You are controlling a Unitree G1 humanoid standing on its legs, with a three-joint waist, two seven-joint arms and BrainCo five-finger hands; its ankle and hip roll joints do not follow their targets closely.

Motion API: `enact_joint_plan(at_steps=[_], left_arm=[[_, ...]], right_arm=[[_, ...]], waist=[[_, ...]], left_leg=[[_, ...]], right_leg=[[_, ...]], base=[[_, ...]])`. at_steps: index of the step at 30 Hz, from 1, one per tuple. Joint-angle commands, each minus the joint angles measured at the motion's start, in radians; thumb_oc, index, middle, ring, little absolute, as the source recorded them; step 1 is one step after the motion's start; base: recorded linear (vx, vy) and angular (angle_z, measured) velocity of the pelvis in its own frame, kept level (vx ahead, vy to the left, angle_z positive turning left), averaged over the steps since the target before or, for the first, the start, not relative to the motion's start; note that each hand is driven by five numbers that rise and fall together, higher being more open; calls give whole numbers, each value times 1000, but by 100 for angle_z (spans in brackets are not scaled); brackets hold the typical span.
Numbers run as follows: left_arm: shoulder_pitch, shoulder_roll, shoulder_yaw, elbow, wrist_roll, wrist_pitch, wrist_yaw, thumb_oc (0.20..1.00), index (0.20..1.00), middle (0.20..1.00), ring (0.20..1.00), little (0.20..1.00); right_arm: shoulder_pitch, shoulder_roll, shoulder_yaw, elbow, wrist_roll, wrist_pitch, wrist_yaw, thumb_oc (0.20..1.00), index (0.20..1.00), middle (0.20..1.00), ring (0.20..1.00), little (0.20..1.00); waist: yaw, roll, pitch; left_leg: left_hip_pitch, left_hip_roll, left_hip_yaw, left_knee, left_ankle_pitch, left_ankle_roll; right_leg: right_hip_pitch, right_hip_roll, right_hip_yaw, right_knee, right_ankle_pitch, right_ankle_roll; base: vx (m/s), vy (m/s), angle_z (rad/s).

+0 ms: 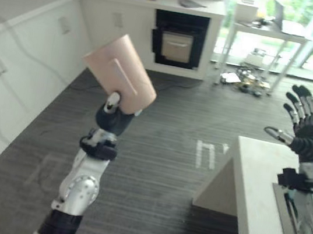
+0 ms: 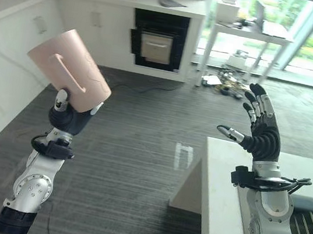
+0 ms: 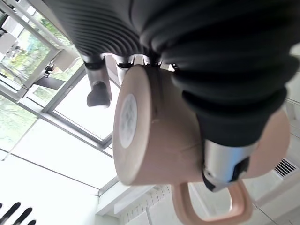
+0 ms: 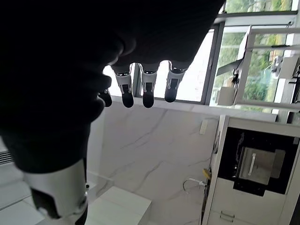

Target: Place the dishes in the dishwasher.

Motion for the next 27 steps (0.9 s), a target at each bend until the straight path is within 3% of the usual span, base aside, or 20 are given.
enact_joint_plan(at_steps=[1,4,15,16,24,27], left_arm=[[-49,26,95,-42,-64,-46,-3,200,200,200,200,200],[-33,18,110,-51,-51,-44,-2,200,200,200,200,200],[-18,19,110,-49,-25,-32,3,200,200,200,200,200],[1,88,96,-42,238,-101,-7,200,200,200,200,200],[24,93,106,-10,203,-95,-33,200,200,200,200,200],[38,89,115,-4,177,-112,-21,200,200,200,200,200]], right_arm=[[3,-12,-71,-6,59,-85,20,1000,1000,1000,1000,1000],[19,21,-68,-7,31,-92,53,1000,1000,1000,1000,1000],[11,52,-30,-5,-24,-66,27,1000,1000,1000,1000,1000],[47,101,36,-11,96,-63,43,1000,1000,1000,1000,1000],[56,95,35,-7,109,-74,51,1000,1000,1000,1000,1000],[54,94,38,2,112,-81,58,1000,1000,1000,1000,1000]], waist=[[-23,45,-27],[-23,54,-41],[0,46,-51],[-30,57,-10],[-31,55,-38],[-27,53,-30]], left_leg=[[96,-35,-121,-89,28,1],[94,-43,-130,-89,15,3],[95,-60,-138,-89,-4,23],[94,-86,-174,-89,-15,28],[95,-77,-158,-89,-12,32],[104,-63,-150,-47,-3,13]], right_leg=[[-5,-5,72,2,-22,86],[-10,-12,58,0,-19,91],[-3,-27,29,1,-22,102],[-37,10,145,8,-9,96],[-31,56,152,0,-30,66],[-18,79,171,0,-43,45]], base=[[45,96,-21],[68,52,1],[35,25,7],[0,0,0],[7,-83,0],[13,-205,-8]])
